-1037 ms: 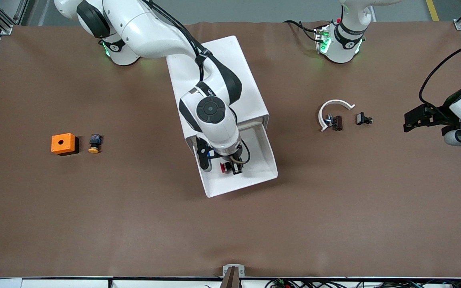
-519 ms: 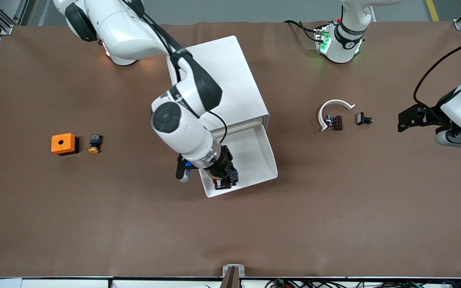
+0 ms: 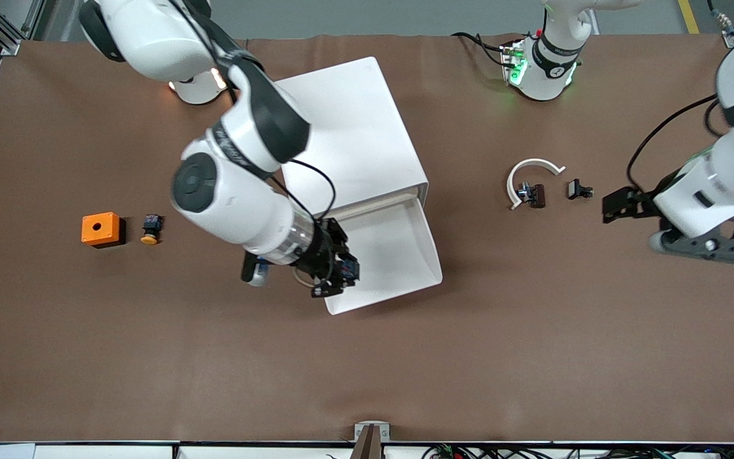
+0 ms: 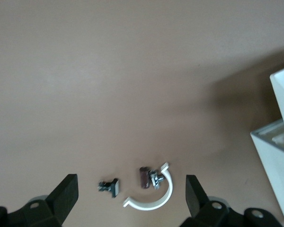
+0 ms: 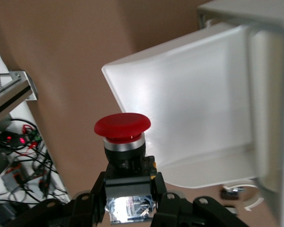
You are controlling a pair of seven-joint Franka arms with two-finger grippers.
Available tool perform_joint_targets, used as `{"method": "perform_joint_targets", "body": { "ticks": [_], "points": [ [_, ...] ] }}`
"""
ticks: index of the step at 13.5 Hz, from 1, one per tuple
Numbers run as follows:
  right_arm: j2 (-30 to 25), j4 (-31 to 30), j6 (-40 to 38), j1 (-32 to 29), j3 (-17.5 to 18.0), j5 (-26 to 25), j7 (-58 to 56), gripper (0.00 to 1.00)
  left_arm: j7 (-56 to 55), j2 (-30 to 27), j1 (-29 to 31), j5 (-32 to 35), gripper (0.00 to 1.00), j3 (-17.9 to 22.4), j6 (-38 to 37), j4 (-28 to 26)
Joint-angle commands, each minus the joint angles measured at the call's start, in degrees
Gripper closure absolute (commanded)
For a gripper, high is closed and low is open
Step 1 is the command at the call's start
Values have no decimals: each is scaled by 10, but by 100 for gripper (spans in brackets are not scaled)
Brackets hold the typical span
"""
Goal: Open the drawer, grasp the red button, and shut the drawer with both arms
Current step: 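Lift the red button out with the right gripper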
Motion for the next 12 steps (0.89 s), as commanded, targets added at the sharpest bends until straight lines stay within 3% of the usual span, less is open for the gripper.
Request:
{"method": "perform_joint_targets", "body": {
  "ticks": [1, 4, 8, 12],
  "points": [
    [-44, -7, -119, -51, 39, 10, -160, 100, -20, 28, -21, -1, 0, -2, 27, 7],
    [-76, -11, -238, -87, 30, -1, -360, 100, -21, 60, -23, -57, 0, -1, 64, 7],
    [-120, -14, -368, -111, 27, -108, -604, 100, -22, 110, -39, -102, 0, -1, 128, 8],
    [-143, -15, -435, -189, 25, -149, -901, 100, -57, 156, -67, -131, 0, -1, 233, 9]
  ]
}}
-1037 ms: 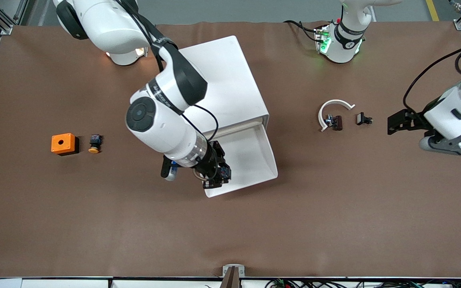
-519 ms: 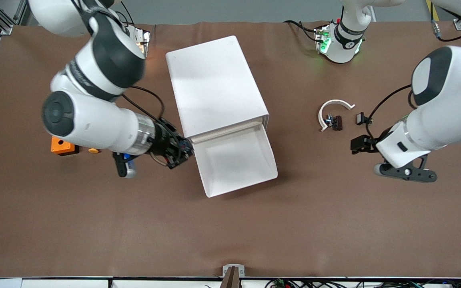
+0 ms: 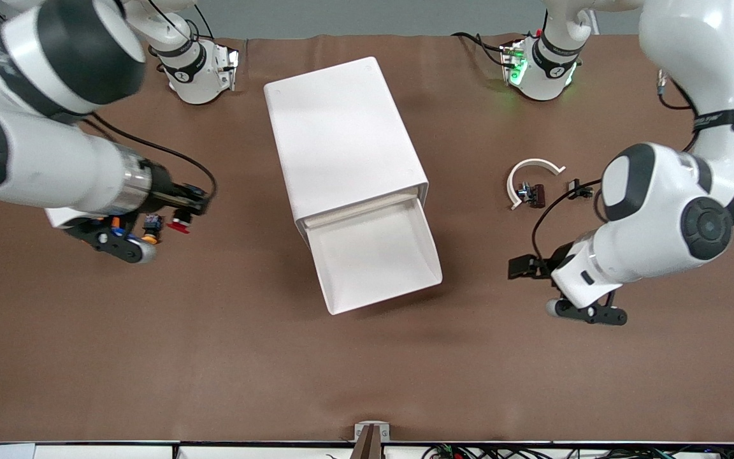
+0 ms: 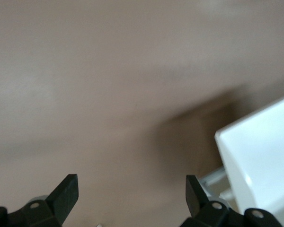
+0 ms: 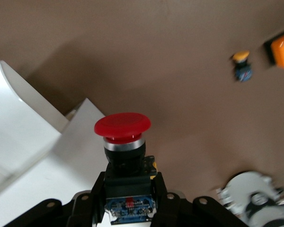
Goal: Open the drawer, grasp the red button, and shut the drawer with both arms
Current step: 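Carry the red button beside the yellow button while the left gripper reaches drawer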
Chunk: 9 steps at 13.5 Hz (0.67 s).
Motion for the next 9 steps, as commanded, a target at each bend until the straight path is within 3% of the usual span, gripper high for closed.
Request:
{"method": "perform_joint_targets", "body": {
  "ticks": [1, 3, 5, 7, 9],
  "points": [
    [-21, -17, -27, -54, 8, -49, -173, 100, -24, 27, -23, -12, 0, 2, 65, 10],
    [-44, -29, -27, -53, 10, -111, -237, 100, -42, 43, -31, -38, 0, 1, 115, 11],
    [-67, -79, -3, -56, 10, -122, -242, 100, -56, 59, -49, -58, 0, 2, 163, 11],
    [-111, -174, 61, -61, 12, -122, -248, 100, -94, 77, -63, -58, 0, 3, 211, 10],
    [-186, -328, 157, -57, 12, -123, -274, 100, -115, 92, -82, -58, 0, 3, 252, 10]
  ]
}}
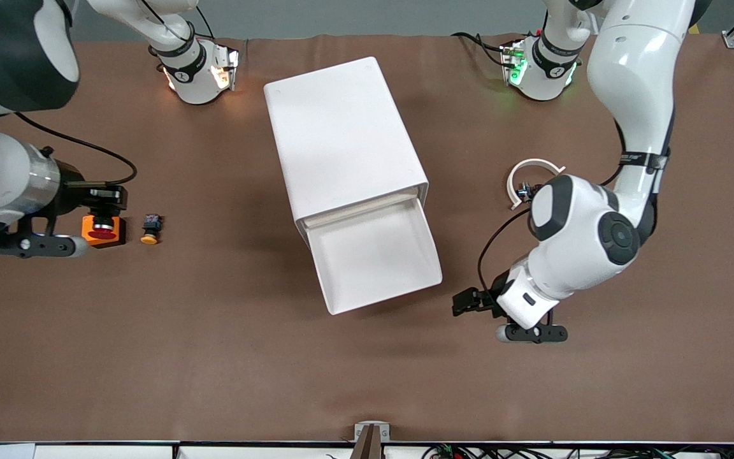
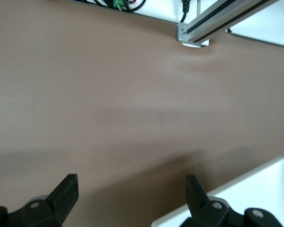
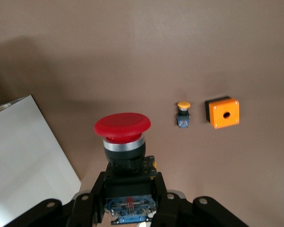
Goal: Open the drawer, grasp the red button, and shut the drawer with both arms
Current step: 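Carry the red button beside the yellow button while the left gripper reaches drawer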
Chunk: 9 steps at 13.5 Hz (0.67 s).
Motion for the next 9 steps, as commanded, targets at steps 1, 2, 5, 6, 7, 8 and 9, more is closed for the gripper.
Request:
{"method": "perform_joint_targets", "body": {
  "ticks": [1, 2, 5, 6, 7, 8, 9],
  "points": [
    [-154, -278, 153, -6, 5, -14, -30, 100, -27, 23, -25, -8, 0, 5, 54, 9],
    [-195, -365, 220, -8, 4, -10, -41, 100, -38, 32, -28, -9, 0, 5, 73, 9],
    [-225, -468, 309, -11, 4, -6, -48, 100, -48, 58, -49, -8, 0, 7, 114, 9],
    [-226, -491, 333, -21, 2, 11, -53, 100, -51, 65, -53, -6, 0, 9, 124, 9],
    [-231, -524, 368, -44, 2, 34, -74, 100, -51, 70, -55, -5, 0, 9, 136, 9],
    [-244, -559, 406, -55, 2, 36, -102, 100, -51, 74, -61, -3, 0, 10, 146, 9],
    [-255, -598, 444, -73, 2, 37, -130, 100, -51, 80, -61, -3, 0, 10, 150, 9]
  ]
}}
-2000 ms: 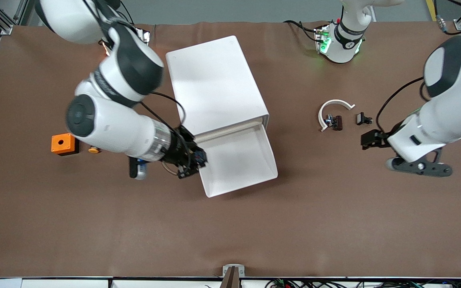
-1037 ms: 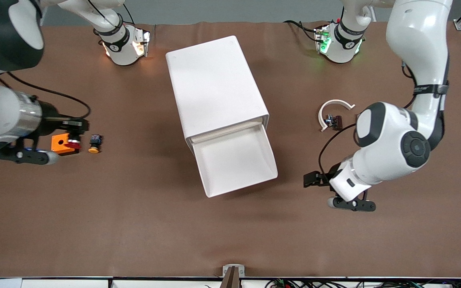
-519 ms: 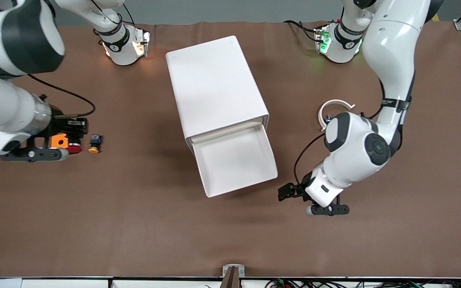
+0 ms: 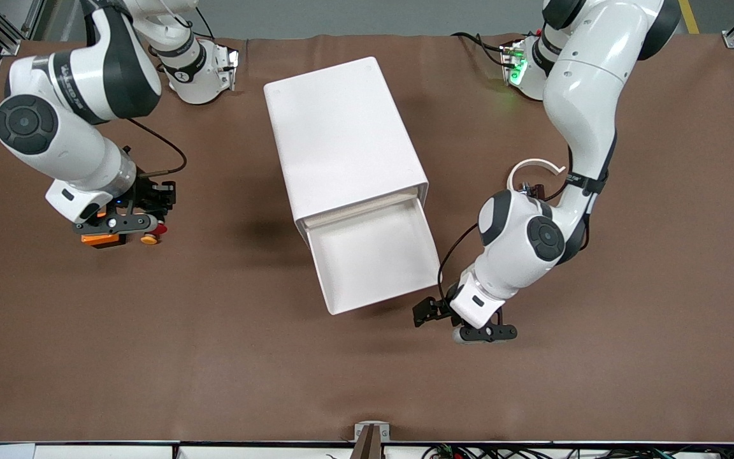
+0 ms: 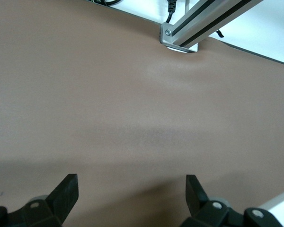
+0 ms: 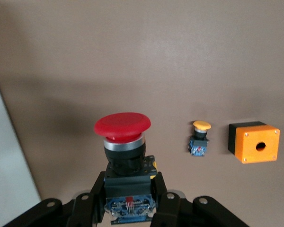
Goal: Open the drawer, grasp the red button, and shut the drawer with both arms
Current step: 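Carry the red button beside the yellow button while the left gripper reaches drawer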
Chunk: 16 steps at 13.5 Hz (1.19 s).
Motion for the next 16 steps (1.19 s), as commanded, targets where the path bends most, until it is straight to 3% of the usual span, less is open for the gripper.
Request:
{"method": "perform_joint_targets", "body": {
  "ticks": [1, 6, 9, 12, 16],
  "points": [
    [-56, -107, 84, -51, 4, 18, -73, 100, -7, 11, -11, -3, 0, 9, 12, 9],
    [-64, -197, 169, -83, 2, 18, -103, 100, -8, 19, -53, 0, 0, 9, 7, 5],
    [-58, -274, 278, -86, 2, 18, -103, 100, -20, 23, -61, -1, 0, 8, 5, 4],
    [-13, -324, 411, -86, 2, 17, -103, 100, -49, 19, -89, -4, 0, 8, -25, 5],
    [59, -324, 472, -102, 0, 16, -102, 100, -91, 11, -100, -8, 0, 1, -69, 7]
  ]
}}
